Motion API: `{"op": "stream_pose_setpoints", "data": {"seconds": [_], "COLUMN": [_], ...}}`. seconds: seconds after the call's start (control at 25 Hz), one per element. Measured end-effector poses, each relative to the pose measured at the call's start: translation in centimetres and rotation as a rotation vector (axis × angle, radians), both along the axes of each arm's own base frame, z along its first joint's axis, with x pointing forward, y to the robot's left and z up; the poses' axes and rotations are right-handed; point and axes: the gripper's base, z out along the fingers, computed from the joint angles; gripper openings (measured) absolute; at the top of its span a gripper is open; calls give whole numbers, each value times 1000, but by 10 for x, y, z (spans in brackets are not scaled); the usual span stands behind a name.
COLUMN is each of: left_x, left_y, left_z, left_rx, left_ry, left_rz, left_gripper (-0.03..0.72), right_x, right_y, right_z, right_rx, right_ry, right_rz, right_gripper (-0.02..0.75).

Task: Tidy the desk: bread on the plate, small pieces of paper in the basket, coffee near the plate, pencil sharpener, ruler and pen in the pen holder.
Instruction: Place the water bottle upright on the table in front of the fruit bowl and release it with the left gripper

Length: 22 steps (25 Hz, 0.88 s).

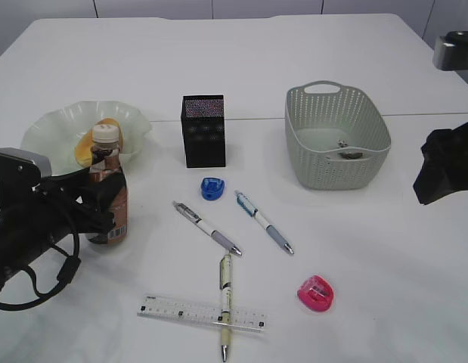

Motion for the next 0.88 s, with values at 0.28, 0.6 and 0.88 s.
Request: {"op": "stream_pose_setpoints", "data": {"seconds": [0.28, 0.6, 0.88], "left_x": [-1, -4, -10], "left_y": [0, 1, 3], "left_z": [0, -2, 2], "left_rx": [2, 10, 24], "left_ry": [1, 11, 15], "left_rz": [0, 1, -2], "left_gripper": [389, 418, 508], "right_x": [0, 0, 1], "right_y": [0, -1, -2], "right_z": [0, 0, 0], "right_rx": [0, -18, -31], "right_ry": [0, -5, -8], "right_rz": [0, 4, 6], "right_gripper": [583, 584, 583]}}
